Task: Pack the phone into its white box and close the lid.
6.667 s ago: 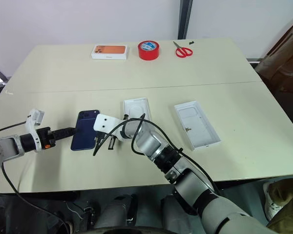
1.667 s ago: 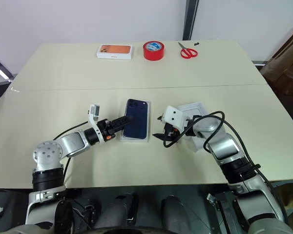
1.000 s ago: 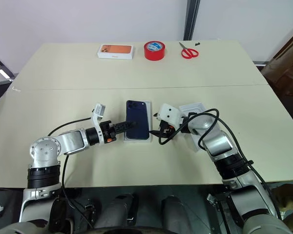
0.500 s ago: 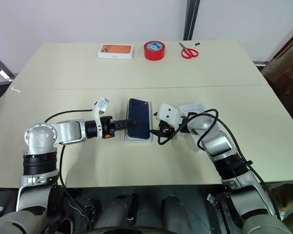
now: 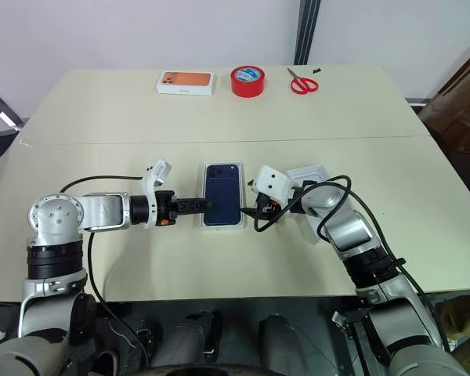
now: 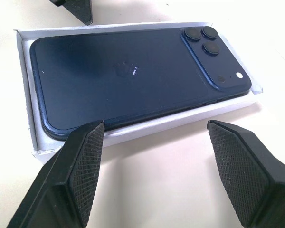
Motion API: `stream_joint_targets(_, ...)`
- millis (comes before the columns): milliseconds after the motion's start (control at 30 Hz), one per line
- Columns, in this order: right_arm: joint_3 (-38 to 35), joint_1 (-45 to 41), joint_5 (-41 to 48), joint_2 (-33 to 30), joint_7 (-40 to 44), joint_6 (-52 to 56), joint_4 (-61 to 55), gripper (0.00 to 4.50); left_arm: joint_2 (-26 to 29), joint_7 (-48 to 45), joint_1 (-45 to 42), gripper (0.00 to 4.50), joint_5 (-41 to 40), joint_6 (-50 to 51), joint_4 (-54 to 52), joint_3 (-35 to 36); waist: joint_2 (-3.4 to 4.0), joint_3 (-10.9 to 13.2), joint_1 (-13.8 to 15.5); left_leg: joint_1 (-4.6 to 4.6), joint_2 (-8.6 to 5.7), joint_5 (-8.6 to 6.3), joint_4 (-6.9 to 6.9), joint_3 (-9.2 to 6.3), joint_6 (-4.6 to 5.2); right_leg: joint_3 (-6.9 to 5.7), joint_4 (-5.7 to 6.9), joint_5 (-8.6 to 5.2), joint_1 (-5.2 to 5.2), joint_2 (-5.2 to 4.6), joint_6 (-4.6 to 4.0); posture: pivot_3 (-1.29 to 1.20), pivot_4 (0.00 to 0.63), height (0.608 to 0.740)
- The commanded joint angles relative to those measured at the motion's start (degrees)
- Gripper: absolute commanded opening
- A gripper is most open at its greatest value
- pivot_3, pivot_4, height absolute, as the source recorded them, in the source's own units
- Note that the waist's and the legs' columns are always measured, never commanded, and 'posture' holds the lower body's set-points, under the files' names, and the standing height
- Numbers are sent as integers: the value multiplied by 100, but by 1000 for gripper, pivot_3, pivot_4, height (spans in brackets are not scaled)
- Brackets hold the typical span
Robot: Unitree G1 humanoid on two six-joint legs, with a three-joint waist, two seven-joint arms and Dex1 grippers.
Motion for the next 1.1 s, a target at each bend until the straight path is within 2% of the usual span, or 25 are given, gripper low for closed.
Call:
stream_joint_targets(33, -220, -86, 135, 24, -57, -12, -38, 3619, 202, -142, -166, 3322, 77, -324, -247, 337, 0, 0, -3, 0, 0, 0, 0, 0, 0, 0, 0, 0, 0, 0, 0, 0, 150, 734)
stream_joint_targets(100, -328, -109, 230, 34, -66, 53, -20, 3619, 384, -296, -112, 3322, 382, -805, -302, 291, 0, 0, -3, 0, 0, 0, 0, 0, 0, 0, 0, 0, -1, 0, 0, 0, 150, 734)
stream_joint_targets(200, -432, -183, 232, 23, -156, 38, 111, 3619, 535, -443, -72, 2469, 771, -1485, -181, 351, 1, 0, -6, 0, 1, 1, -2, 2, -2, 1, 0, 0, -3, 0, 0, 0, 150, 734)
stream_joint_targets(300, -436, -229, 171, 50, -241, -64, 223, 2764, 760, -664, 169, 981, 1614, -2347, -106, -164, 2, 0, -2, 0, 0, 1, -2, 3, -2, 2, 0, 0, -1, 0, 0, 0, 150, 734)
stream_joint_targets(333, -416, -249, 126, 57, -286, -119, 272, 2235, 787, -712, 265, 397, 1886, -2625, -36, -329, 3, -1, -3, 0, 0, 1, -3, 3, -2, 2, -1, 0, -2, 0, 0, 0, 150, 734)
stream_joint_targets(367, -366, -273, 37, 59, -349, -206, 342, 1804, 829, -848, 405, 6, 2111, -2841, 4, -550, 3, -1, -1, 0, 0, 1, -4, 3, -2, 3, -1, 0, -2, -1, 0, 0, 150, 734)
stream_joint_targets(467, -211, -295, -163, 98, -458, -393, 474, 247, 921, -1187, 747, 0, 2668, -3259, 42, -1177, 3, -1, 3, 0, 0, 1, -4, 6, -1, 5, -2, 0, -3, -2, 0, 0, 150, 734)
stream_joint_targets(500, -152, -281, -218, 125, -475, -445, 511, 29, 870, -1252, 820, 0, 2787, -3351, 67, -1328, 4, 0, 4, -1, 0, 1, -4, 5, -1, 5, -2, 0, -3, -2, 0, 0, 150, 734)
stream_joint_targets(633, 111, -242, -540, 204, -577, -666, 722, 29, 477, -1490, 731, 0, 3062, -3590, 275, -1730, 8, -3, 37, 0, -2, 0, -1, 1, 0, 0, -2, 0, 2, -4, -1, 0, 150, 734)
stream_joint_targets(800, 49, -284, -450, 275, -497, -613, 693, 29, -33, -1687, 338, 0, 3189, -3546, 576, -1911, 7, -3, 117, -1, -5, 1, 4, 1, 1, -1, -1, 0, 4, -6, 0, 0, 150, 734)
stream_joint_targets(1100, -229, 147, -399, -430, -253, -425, 194, 29, -620, -1925, 255, 0, 3276, -3336, 402, -2227, 7, -3, 157, -2, -6, 1, 6, 1, 3, -3, -2, 0, 7, -7, 0, 0, 150, 734)
